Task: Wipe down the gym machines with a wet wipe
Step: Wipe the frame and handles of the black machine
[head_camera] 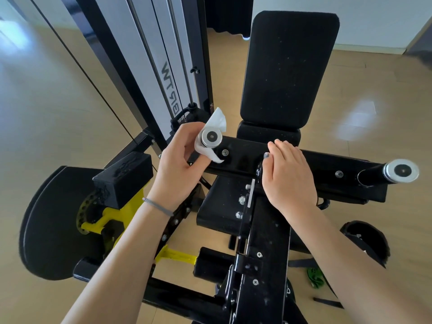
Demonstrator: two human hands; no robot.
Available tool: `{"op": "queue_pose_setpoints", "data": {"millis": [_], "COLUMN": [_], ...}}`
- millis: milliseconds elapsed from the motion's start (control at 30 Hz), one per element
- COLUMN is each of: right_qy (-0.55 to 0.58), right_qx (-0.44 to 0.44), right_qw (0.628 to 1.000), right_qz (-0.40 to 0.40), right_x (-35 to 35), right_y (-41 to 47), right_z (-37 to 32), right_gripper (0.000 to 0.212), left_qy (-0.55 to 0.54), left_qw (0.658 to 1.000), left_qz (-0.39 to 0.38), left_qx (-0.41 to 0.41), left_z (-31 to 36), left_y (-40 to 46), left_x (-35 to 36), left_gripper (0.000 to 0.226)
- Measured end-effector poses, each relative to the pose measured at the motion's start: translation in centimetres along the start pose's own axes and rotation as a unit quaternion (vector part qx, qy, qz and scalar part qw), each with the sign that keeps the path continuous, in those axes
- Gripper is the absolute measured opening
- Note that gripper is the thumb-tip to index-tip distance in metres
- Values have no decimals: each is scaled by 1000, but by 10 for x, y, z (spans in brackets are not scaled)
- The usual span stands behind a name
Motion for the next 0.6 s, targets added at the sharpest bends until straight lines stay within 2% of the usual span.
{"op": "queue_pose_setpoints", "data": {"millis": [133,267,433,500,600], "right_qy": [-2,-3,-4,-10,-12], "right_qx": [0,0,-1,-3,-5], "right_qw": [1000,1000,1000,1000,1000], "right_qz": [-1,0,3,-1,-10], "right_x": [0,0,0,0,-1], "right_y": [0,0,0,0,-1], "right_z": [0,0,0,0,1], "right_gripper": [58,57,55,54,52], "left_qy": [39,48,29,36,35], "left_qw": [999,996,988,989,992], "left_qz": [1,64,137,133,113], "left_qx": [20,48,72,57,-45], "left_z": [3,5,-2,-12,-47], "left_y": [12,23,26,28,31], "left_x": [6,27,39,38,36], "left_gripper": [33,19,17,19,14]}}
Point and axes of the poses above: each hand's wrist, its own y-axis towards the middle knuckle, its own x-axis out of the palm, z = x × y, the point moved 1 cm from there along y, towards the middle knuckle, and after that the axes turned 12 degrees about -y, right-handed, at the moved point
